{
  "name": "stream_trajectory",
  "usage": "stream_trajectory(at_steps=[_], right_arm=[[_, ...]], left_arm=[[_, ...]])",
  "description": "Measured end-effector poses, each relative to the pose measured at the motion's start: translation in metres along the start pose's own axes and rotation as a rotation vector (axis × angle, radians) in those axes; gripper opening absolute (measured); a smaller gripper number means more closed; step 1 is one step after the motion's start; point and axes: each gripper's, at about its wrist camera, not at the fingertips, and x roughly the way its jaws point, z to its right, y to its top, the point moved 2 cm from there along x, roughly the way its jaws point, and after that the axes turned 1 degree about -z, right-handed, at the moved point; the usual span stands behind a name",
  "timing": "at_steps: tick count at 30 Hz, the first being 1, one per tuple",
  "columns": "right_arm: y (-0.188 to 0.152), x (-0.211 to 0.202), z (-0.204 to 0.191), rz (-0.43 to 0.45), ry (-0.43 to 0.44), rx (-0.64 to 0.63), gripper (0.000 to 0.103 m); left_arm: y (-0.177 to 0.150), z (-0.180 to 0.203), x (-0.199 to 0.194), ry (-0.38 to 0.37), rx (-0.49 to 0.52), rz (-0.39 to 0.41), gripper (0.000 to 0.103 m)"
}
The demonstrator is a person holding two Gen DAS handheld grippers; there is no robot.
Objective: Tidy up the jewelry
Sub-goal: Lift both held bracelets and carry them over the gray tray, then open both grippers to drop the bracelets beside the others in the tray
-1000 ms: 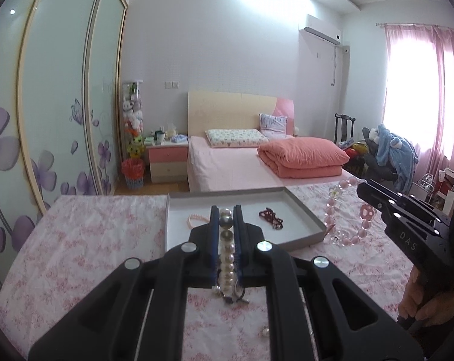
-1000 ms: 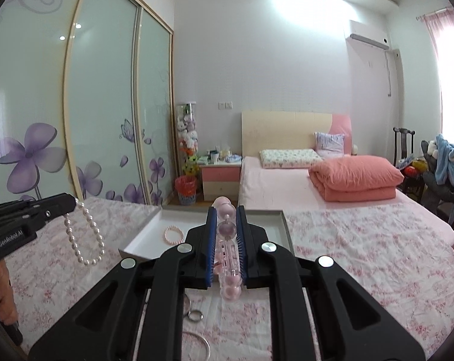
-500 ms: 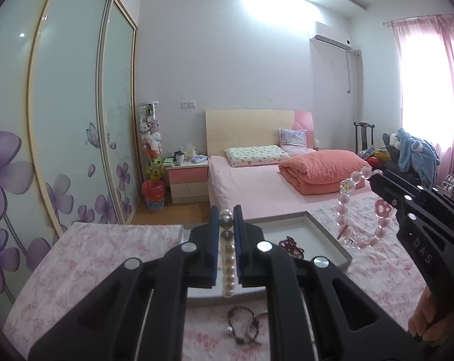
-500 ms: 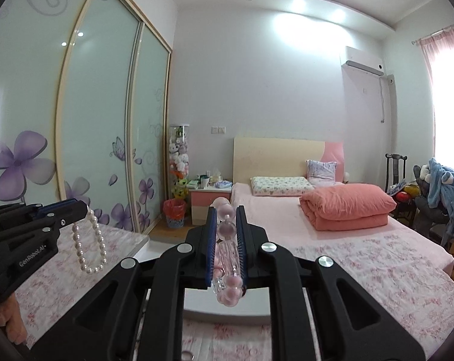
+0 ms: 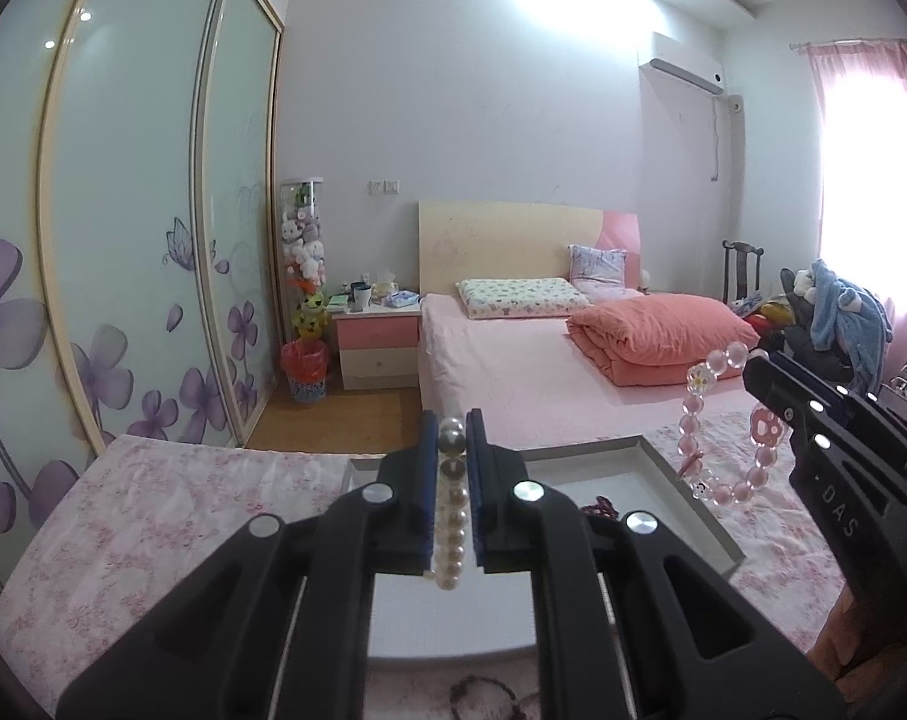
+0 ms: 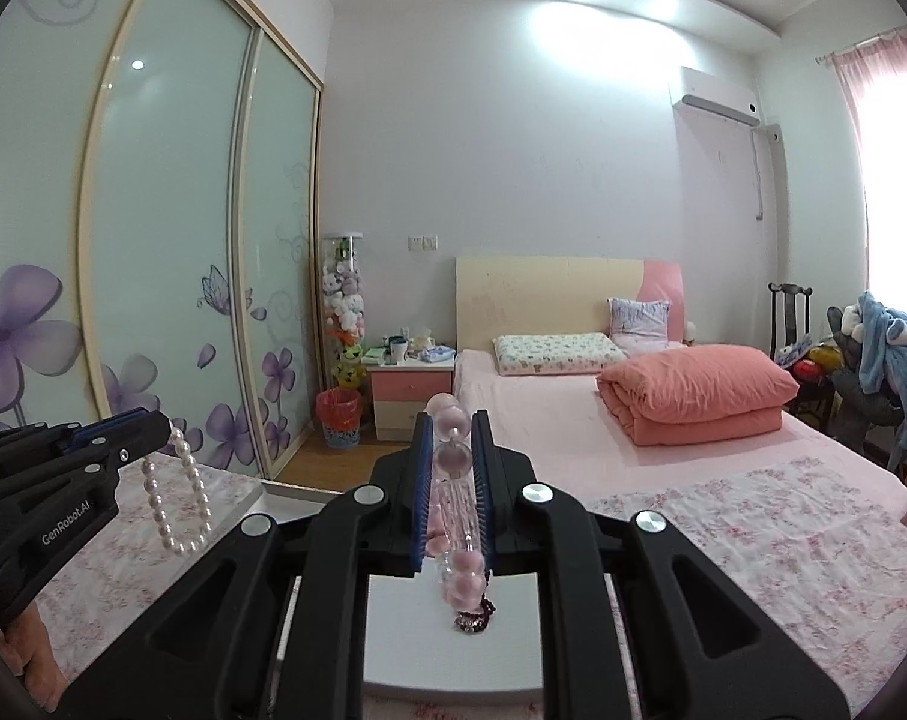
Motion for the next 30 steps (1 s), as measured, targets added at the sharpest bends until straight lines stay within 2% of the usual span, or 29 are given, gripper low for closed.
stream_trajectory(at_steps=[14, 26, 28, 30], right_arm=[[-0.029, 0.068, -0.007, -0.150, 0.002, -0.003, 0.014], [-0.042, 0.080, -0.007, -0.210, 0.026, 0.029, 0.015], [-0.042, 0.080, -0.005, -0.212, 0.026, 0.040, 0.016], [-0.040, 0.080, -0.003, -0.211, 0.022, 0.046, 0.017]], left_arm=[[-0.015, -0.014, 0.081, 0.004, -0.027, -0.100, 0.010], [-0.029, -0.018, 0.111, 0.016, -0.021, -0.151, 0.011], [-0.031, -0.020, 0.113, 0.021, -0.025, -0.156, 0.014], [-0.032, -0.021, 0.115, 0.030, -0.024, -0.165, 0.029]])
